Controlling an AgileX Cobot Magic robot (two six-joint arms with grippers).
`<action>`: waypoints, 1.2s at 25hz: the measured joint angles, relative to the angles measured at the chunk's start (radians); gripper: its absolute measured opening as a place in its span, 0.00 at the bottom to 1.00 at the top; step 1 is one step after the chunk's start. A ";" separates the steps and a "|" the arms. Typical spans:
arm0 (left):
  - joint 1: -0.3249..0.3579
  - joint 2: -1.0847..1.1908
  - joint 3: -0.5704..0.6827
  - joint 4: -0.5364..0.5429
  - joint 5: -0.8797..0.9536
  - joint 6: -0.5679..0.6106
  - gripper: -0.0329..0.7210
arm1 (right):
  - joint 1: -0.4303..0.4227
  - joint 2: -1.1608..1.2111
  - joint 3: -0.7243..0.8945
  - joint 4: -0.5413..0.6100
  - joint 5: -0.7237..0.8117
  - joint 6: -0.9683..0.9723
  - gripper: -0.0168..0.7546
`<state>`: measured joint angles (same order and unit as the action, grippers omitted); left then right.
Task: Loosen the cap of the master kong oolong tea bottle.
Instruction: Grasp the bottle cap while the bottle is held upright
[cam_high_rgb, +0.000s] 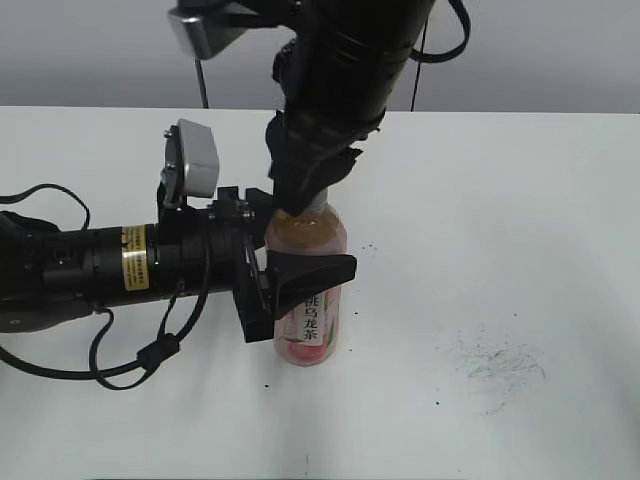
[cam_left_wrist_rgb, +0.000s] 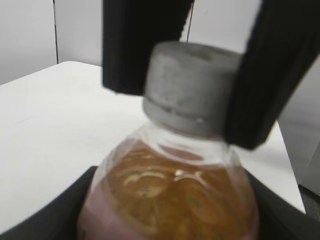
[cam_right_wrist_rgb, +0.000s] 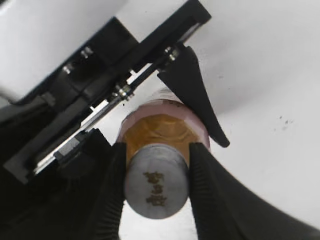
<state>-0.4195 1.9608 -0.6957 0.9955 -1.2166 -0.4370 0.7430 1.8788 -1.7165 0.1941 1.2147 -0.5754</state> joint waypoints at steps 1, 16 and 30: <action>0.000 0.000 -0.001 0.000 0.000 0.000 0.64 | 0.000 0.000 0.001 0.000 -0.001 -0.080 0.39; 0.000 0.000 -0.001 0.010 -0.002 0.008 0.64 | 0.000 -0.011 0.003 -0.004 0.010 -1.484 0.38; 0.000 0.000 -0.001 0.008 -0.002 0.002 0.64 | 0.001 -0.012 0.003 -0.002 0.007 -1.233 0.59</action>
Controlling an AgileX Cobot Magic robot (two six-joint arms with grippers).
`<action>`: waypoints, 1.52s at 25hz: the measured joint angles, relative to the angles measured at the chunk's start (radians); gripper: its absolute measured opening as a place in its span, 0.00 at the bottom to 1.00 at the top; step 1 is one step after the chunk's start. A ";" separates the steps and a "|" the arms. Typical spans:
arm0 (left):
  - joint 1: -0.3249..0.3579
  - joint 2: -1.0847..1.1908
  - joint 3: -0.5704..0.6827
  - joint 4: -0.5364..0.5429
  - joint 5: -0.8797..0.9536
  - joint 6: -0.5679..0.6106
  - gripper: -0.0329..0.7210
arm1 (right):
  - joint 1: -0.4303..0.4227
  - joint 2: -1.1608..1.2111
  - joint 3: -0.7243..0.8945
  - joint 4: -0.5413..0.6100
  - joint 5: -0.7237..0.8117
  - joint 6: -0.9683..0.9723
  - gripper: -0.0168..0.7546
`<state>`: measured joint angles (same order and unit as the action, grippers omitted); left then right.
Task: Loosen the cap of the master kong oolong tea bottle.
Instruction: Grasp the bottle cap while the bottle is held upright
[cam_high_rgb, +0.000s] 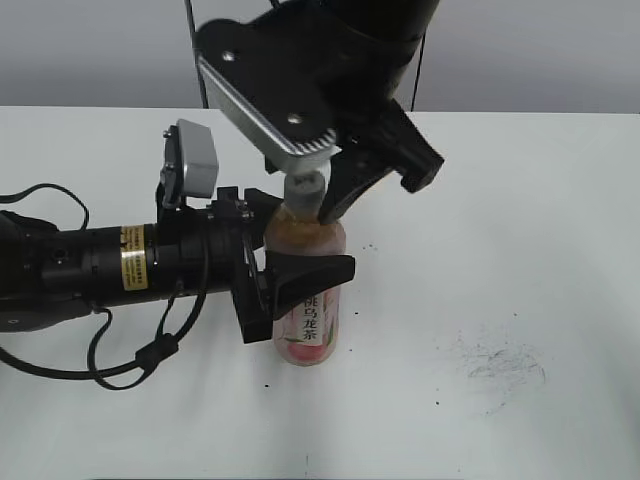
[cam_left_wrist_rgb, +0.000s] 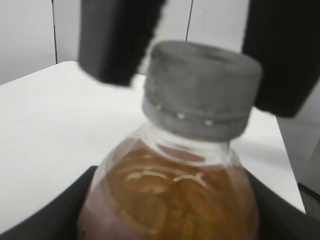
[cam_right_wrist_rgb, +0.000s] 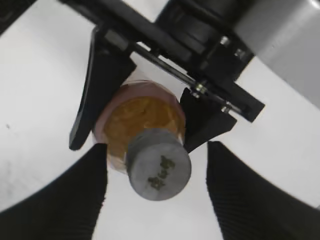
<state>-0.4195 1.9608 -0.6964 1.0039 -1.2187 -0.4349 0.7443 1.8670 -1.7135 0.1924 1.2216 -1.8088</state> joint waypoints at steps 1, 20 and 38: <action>0.000 0.000 0.000 0.000 0.000 0.000 0.64 | 0.000 0.000 0.000 0.001 0.000 0.098 0.67; 0.000 0.000 0.000 -0.001 0.000 -0.002 0.64 | 0.000 0.000 -0.012 0.004 0.001 1.600 0.59; 0.000 0.000 0.000 -0.007 0.002 -0.005 0.64 | 0.002 0.015 -0.013 -0.022 0.000 1.631 0.40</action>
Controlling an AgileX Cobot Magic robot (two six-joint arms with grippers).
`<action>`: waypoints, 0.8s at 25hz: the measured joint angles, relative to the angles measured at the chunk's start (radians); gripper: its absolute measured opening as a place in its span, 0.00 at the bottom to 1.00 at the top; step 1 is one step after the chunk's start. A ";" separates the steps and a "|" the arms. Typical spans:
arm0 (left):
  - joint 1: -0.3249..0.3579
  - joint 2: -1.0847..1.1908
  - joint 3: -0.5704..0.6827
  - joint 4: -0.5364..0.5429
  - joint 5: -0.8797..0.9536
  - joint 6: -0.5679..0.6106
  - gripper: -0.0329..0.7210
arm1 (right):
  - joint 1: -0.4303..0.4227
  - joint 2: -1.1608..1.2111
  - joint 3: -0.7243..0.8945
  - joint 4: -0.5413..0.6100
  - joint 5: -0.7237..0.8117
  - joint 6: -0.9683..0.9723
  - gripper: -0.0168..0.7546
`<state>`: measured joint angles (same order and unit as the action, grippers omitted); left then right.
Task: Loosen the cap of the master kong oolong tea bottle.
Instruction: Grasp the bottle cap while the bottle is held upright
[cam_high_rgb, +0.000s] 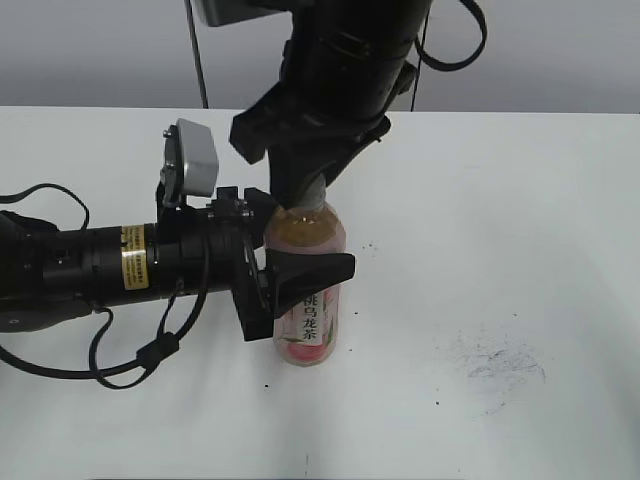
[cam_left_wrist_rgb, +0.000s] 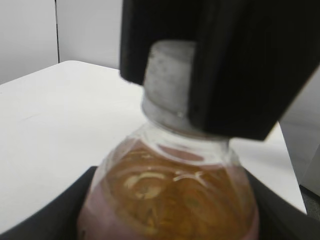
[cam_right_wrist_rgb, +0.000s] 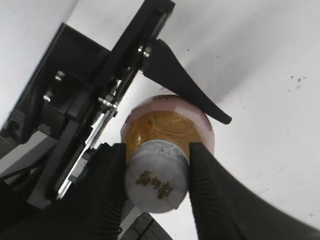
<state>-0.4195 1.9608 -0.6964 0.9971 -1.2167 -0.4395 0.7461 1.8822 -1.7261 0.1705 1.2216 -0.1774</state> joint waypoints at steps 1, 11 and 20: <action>0.000 0.000 0.000 -0.001 0.000 0.000 0.64 | 0.000 0.000 0.000 -0.009 0.000 -0.018 0.40; 0.000 0.000 -0.001 -0.004 0.003 -0.001 0.64 | 0.003 0.000 -0.001 -0.013 -0.005 -0.701 0.38; 0.000 0.000 -0.001 0.004 0.002 0.002 0.64 | 0.008 0.000 -0.002 0.000 0.011 -1.580 0.38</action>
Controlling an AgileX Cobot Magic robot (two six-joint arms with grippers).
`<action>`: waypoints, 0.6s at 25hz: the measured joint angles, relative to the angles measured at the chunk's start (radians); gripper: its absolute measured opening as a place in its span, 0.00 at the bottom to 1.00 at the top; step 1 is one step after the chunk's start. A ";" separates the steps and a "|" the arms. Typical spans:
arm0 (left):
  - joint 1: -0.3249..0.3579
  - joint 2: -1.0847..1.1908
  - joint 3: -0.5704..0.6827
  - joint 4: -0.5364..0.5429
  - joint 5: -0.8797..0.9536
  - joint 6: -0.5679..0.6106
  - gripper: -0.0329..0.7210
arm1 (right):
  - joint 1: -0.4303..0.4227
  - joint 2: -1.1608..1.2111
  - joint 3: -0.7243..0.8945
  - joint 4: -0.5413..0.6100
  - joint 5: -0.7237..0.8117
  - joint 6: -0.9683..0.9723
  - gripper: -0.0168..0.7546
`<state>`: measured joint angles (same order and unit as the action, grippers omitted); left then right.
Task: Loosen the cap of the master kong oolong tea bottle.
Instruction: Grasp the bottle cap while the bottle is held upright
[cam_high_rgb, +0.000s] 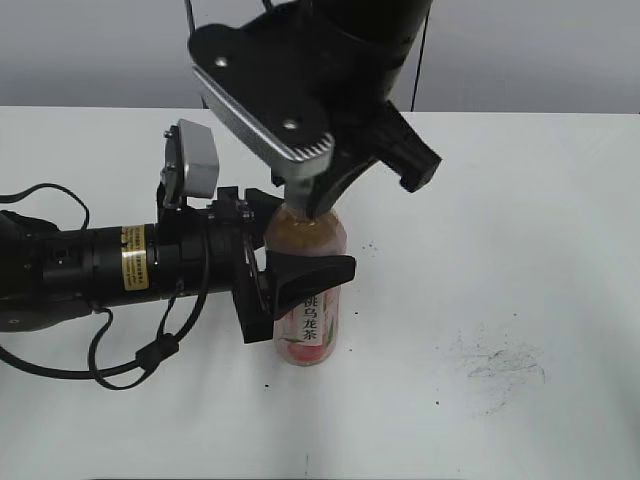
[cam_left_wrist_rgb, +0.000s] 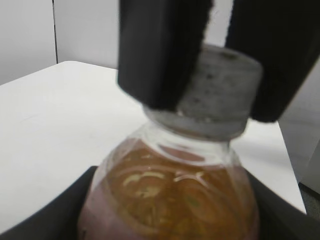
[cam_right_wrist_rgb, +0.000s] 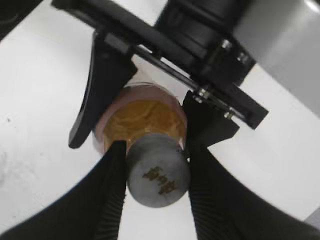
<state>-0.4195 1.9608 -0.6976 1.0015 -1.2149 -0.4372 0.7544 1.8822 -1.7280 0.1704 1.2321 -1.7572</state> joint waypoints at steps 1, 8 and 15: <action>0.000 0.000 0.000 0.001 0.000 0.000 0.64 | 0.000 0.000 0.000 0.000 0.001 -0.097 0.38; 0.000 0.000 0.000 0.001 0.000 0.000 0.64 | 0.000 0.000 -0.002 0.003 0.003 -0.526 0.39; 0.000 0.000 0.000 0.001 0.000 0.000 0.64 | 0.000 0.000 -0.002 0.000 -0.001 -0.303 0.47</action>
<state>-0.4195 1.9608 -0.6980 1.0027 -1.2151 -0.4368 0.7544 1.8822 -1.7303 0.1702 1.2310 -2.0598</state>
